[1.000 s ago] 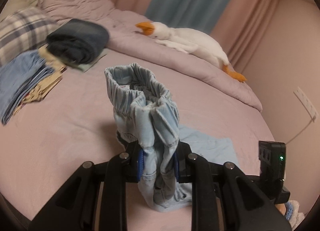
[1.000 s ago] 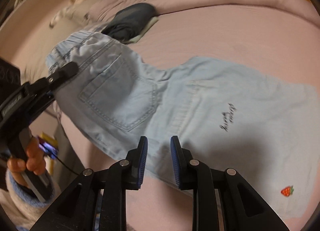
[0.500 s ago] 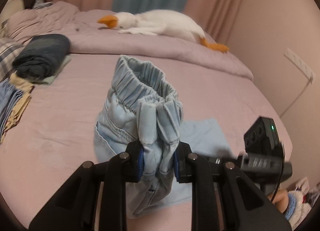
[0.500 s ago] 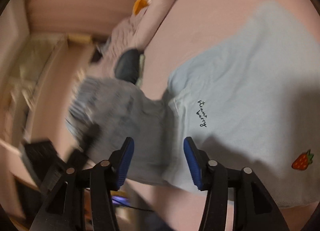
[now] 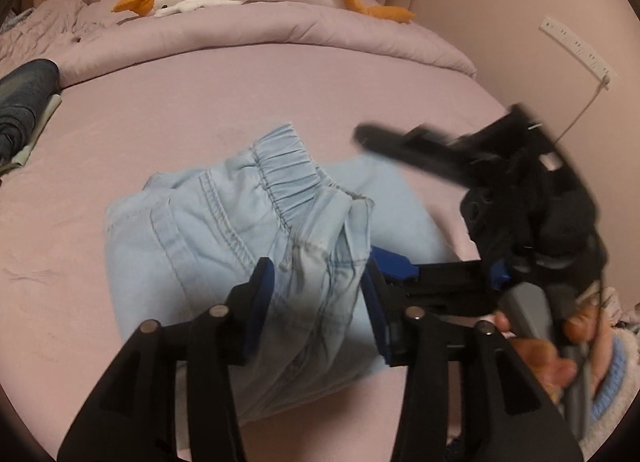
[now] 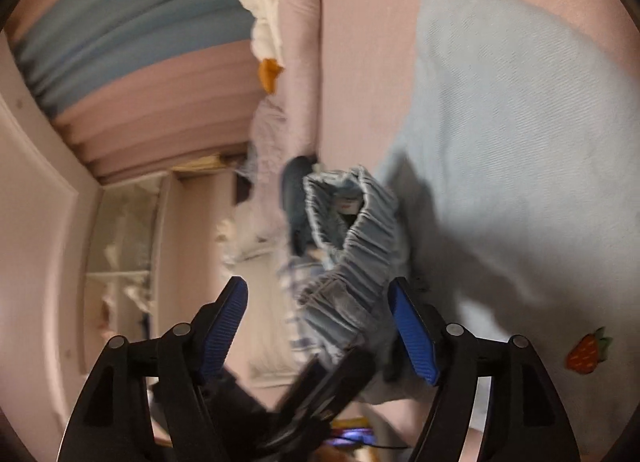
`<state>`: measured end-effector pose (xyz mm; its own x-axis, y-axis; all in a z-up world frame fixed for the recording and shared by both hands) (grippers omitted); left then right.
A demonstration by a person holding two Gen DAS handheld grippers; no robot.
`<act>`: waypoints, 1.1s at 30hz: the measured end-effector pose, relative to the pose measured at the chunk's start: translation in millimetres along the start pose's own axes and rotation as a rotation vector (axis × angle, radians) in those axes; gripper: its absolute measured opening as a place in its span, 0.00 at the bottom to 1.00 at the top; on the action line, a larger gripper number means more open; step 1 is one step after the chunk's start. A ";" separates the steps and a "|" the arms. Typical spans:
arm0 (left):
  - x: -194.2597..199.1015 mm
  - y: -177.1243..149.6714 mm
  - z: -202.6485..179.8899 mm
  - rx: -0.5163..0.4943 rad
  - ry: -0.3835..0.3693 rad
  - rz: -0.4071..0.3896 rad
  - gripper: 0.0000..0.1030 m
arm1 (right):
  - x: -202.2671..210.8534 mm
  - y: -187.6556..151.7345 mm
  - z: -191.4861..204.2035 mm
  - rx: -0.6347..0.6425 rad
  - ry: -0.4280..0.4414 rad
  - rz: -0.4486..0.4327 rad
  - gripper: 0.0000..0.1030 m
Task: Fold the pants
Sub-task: 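Lay the waistband down on the folded legs and open the left tool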
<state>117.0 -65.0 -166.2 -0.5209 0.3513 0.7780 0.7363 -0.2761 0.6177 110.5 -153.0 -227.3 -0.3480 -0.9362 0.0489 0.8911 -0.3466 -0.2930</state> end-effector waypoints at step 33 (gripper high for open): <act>1.4 -9.9 88.9 0.236 0.078 -0.025 0.69 | 63.2 19.5 -6.5 0.503 -0.678 -0.260 0.32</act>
<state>147.4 17.7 -181.5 -0.5656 0.2825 0.7748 0.7983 -0.0481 0.6003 104.0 -218.5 -236.0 -0.4522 -0.6019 0.6582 0.8860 -0.3882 0.2537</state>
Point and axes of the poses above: each gripper's, at about its wrist camera, not at the fingertips, and x roughly against the way its jaws point, z to its left, y to its top, the point moved 5 cm from there along -x, roughly the way its jaws point, and after that the axes turned 11 degrees about -x, right-handed, at the moved point
